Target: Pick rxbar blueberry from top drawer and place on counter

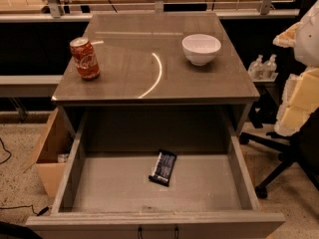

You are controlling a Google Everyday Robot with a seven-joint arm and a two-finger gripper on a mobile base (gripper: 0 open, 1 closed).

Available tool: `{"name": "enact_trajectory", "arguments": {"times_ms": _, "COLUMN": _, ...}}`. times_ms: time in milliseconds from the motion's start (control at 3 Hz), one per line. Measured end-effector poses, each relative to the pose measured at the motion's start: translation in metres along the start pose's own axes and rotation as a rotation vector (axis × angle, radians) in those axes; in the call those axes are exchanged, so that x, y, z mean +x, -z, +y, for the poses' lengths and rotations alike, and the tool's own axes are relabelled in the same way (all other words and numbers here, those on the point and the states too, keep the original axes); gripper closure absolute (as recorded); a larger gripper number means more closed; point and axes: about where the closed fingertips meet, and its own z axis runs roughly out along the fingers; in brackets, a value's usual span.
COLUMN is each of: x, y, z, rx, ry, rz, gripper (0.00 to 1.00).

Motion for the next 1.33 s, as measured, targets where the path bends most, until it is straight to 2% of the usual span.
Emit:
{"name": "enact_trajectory", "arguments": {"times_ms": 333, "x": 0.000, "y": 0.000, "z": 0.000, "rx": 0.000, "ry": 0.000, "rz": 0.000, "gripper": 0.00}}
{"name": "enact_trajectory", "arguments": {"times_ms": 667, "x": 0.000, "y": -0.013, "z": -0.003, "rx": -0.024, "ry": -0.077, "rz": 0.018, "gripper": 0.00}}
{"name": "enact_trajectory", "arguments": {"times_ms": 1000, "x": -0.002, "y": -0.064, "z": 0.000, "rx": -0.077, "ry": -0.203, "rz": 0.080, "gripper": 0.00}}
{"name": "enact_trajectory", "arguments": {"times_ms": 1333, "x": -0.013, "y": -0.131, "z": 0.018, "rx": -0.137, "ry": -0.344, "rz": 0.109, "gripper": 0.00}}
